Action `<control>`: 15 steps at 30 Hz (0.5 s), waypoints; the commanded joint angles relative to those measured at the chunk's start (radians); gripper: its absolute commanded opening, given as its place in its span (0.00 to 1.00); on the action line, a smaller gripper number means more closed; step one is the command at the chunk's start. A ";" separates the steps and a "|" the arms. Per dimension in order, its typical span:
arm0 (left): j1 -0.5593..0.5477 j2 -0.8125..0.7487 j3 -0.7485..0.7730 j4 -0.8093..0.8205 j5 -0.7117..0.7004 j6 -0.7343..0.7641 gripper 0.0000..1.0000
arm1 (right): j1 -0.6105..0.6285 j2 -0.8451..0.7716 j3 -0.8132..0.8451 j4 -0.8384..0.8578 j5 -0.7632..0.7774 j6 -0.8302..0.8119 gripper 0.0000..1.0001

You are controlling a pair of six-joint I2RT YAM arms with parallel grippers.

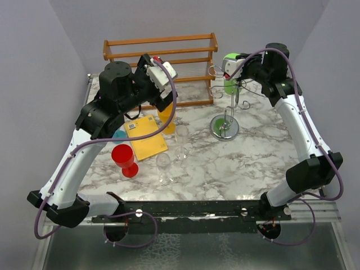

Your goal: Place the wine glass upside down on the wine glass rack

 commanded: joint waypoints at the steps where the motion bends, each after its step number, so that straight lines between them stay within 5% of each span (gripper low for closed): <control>1: 0.006 -0.030 -0.009 0.020 0.000 0.009 0.93 | 0.001 -0.031 0.009 -0.014 0.026 0.005 0.33; 15: 0.007 -0.038 -0.025 0.025 -0.015 0.012 0.93 | 0.001 -0.022 0.077 0.054 0.080 0.117 0.35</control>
